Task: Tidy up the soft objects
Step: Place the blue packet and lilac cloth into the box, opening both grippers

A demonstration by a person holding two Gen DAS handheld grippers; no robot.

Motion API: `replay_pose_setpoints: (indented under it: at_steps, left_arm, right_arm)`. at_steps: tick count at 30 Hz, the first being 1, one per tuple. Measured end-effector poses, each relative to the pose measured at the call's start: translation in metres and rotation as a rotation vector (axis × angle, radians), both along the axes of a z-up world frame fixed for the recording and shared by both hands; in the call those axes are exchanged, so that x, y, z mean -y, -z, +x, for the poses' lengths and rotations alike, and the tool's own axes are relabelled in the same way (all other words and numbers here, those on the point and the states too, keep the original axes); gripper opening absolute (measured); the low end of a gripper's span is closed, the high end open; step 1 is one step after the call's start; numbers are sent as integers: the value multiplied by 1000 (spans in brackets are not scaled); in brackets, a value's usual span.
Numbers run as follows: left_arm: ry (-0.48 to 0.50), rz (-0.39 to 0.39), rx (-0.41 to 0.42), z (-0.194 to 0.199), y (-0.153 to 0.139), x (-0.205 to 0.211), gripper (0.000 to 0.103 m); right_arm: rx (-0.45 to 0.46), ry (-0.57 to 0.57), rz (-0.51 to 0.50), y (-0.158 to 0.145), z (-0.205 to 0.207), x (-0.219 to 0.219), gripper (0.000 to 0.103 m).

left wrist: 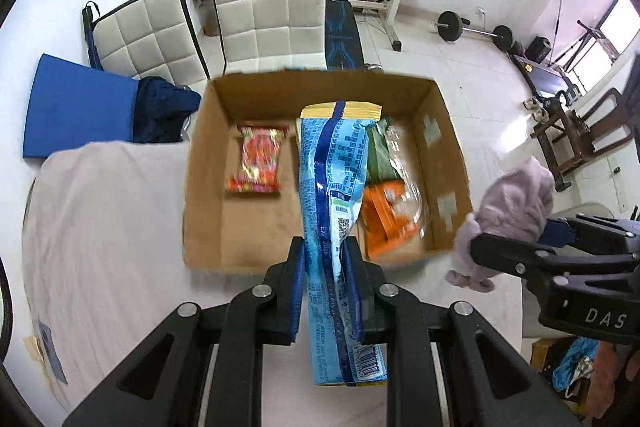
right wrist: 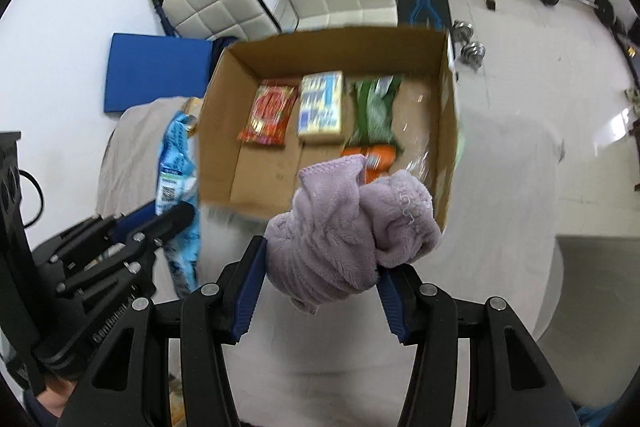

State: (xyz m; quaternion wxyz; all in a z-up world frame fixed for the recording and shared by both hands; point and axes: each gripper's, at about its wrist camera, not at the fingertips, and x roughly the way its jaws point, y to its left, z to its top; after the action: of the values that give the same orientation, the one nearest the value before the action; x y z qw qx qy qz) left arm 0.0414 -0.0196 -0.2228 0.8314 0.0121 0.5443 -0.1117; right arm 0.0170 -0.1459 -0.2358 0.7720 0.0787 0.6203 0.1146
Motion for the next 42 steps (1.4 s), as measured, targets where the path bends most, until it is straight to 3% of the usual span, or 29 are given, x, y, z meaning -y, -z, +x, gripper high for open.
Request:
replay_pose_setpoints:
  at_steps: [4,13,25,28,33,42]
  left_arm:
    - [-13,14,-19,37,5,-7,16]
    - [-16,67,-133,98,53,-5,16]
    - [12,65,-296,128,120,-8,19]
    - [4,86,-332,129,133,-10,21]
    - [-42,76,-352,127,141,-20,28]
    - [-90,84,-301,107,131,-34,35]
  right_arm:
    - [-30,6,-40,5,34,7,55]
    - [-163,-34,-61,70,87,-16,55]
    - [-285,-138,-91,153,119,-62,56]
    - [-326,-149,-93,168,118,-66,61]
    - [-335,-133,-102,177,115,-64,68]
    - [-231,-10,-175,162,103,-45,81]
